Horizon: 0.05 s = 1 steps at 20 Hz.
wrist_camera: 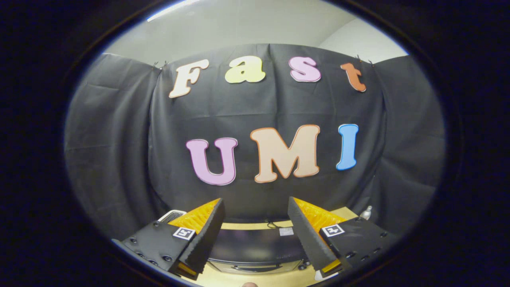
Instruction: Open the toaster oven, put the food inside, and close the toaster oven door.
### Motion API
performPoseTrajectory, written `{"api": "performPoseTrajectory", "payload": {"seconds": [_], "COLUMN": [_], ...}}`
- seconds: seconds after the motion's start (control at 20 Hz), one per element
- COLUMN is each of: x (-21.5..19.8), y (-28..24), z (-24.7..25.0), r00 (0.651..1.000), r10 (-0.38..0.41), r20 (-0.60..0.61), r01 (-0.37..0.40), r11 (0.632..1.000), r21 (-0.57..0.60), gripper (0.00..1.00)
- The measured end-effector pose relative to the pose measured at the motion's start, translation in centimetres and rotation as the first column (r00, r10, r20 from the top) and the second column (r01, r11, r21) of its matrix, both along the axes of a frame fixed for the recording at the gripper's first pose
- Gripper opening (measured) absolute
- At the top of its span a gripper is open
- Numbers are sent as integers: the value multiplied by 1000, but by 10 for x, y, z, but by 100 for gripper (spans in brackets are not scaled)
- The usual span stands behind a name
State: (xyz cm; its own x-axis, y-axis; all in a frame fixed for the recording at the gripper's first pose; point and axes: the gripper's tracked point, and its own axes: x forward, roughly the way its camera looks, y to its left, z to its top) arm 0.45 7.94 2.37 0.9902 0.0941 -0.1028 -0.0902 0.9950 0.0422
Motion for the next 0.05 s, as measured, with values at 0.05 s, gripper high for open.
{"api": "performPoseTrajectory", "payload": {"seconds": [0.05], "x": [2], "y": [-6], "z": [3], "r00": [1000], "r10": [-8], "r20": [6], "r01": [8], "r11": [1000], "r21": [3], "gripper": [99]}}
